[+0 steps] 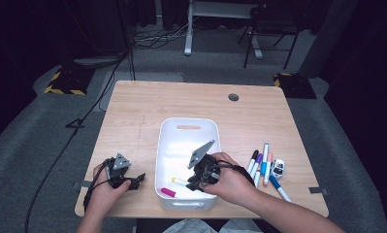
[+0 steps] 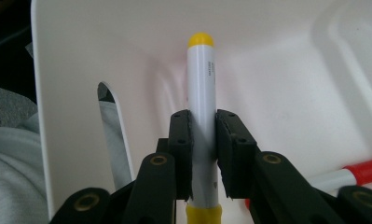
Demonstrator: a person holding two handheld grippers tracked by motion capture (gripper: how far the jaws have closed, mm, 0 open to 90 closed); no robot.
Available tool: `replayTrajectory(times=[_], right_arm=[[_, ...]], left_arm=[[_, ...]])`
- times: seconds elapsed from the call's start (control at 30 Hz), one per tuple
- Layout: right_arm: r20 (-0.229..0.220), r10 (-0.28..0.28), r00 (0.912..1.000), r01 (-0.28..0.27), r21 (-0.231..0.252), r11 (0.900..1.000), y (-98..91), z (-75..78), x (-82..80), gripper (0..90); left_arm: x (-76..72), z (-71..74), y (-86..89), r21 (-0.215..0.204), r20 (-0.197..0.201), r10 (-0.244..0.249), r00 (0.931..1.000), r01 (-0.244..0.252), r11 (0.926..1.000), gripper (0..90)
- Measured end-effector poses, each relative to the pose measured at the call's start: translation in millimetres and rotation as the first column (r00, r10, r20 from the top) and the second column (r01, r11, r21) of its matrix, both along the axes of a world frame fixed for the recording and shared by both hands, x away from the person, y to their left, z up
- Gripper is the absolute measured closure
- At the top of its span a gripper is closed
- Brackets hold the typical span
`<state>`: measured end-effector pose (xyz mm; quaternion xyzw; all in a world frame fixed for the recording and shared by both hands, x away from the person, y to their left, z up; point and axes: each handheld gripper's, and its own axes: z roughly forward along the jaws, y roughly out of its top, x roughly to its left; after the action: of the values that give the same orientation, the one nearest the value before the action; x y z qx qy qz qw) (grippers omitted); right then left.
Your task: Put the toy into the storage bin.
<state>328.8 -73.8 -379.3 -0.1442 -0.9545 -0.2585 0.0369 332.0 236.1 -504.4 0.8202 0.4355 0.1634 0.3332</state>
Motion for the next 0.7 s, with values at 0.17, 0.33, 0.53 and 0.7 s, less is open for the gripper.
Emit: replayTrajectory(times=[0.17, 0.33, 0.53, 0.7], right_arm=[[-0.008, -0.001, 1.0000, 0.001, -0.011, 0.9999, 1.8, -3.4, 0.2, 76.8], [-0.031, -0.010, 0.9995, 0.010, -0.004, 0.9999, 2.7, -7.4, 2.3, 75.2], [0.016, -0.020, 0.9997, 0.019, 0.106, 0.9942, -4.2, -0.7, 10.1, 64.9], [0.034, -0.076, 0.9965, 0.071, 0.141, 0.9875, -15.8, 15.9, 11.5, 65.2]], left_arm=[[0.0, 0.0, 0.0, 0.000, 0.000, 0.000, 1.0000, 0.000, 1.0000, 16.3], [-0.1, 0.1, 0.1, 0.001, -0.002, -0.002, 1.0000, 0.002, 1.0000, 16.3], [0.0, 0.1, 0.1, 0.002, 0.000, -0.001, 1.0000, 0.001, 1.0000, 16.3], [0.5, -0.2, -0.2, -0.004, -0.003, -0.004, 1.0000, 0.004, 1.0000, 16.2]])
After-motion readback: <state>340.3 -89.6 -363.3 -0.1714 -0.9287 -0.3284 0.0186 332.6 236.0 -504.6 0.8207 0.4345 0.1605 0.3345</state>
